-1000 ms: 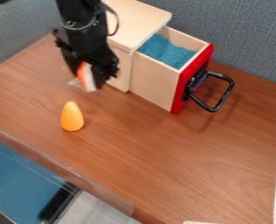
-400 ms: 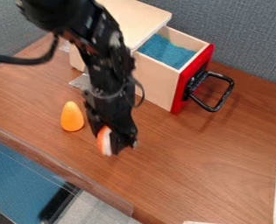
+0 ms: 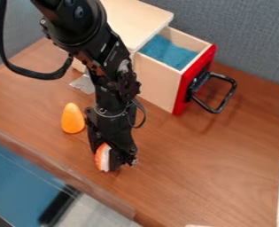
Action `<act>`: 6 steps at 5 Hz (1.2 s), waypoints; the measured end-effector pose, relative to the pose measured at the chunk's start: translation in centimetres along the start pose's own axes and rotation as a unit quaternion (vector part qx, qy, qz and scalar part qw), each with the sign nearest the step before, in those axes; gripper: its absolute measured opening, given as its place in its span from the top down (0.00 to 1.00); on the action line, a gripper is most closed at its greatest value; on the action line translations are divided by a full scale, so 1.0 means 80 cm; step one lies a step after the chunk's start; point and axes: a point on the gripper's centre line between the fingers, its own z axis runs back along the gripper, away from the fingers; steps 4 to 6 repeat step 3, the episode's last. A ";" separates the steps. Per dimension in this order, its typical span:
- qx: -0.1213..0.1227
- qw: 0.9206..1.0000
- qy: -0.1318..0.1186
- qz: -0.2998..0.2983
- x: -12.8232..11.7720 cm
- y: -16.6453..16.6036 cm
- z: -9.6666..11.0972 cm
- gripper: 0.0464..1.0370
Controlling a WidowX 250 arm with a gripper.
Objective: Move the white object to the right of the yellow object
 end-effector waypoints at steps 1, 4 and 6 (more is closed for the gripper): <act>-0.001 1.000 0.004 0.004 -0.005 -0.001 0.000 0.07; -0.014 0.995 -0.065 0.068 -0.008 0.014 0.070 0.04; -0.014 0.995 -0.065 0.068 -0.008 0.014 0.070 0.04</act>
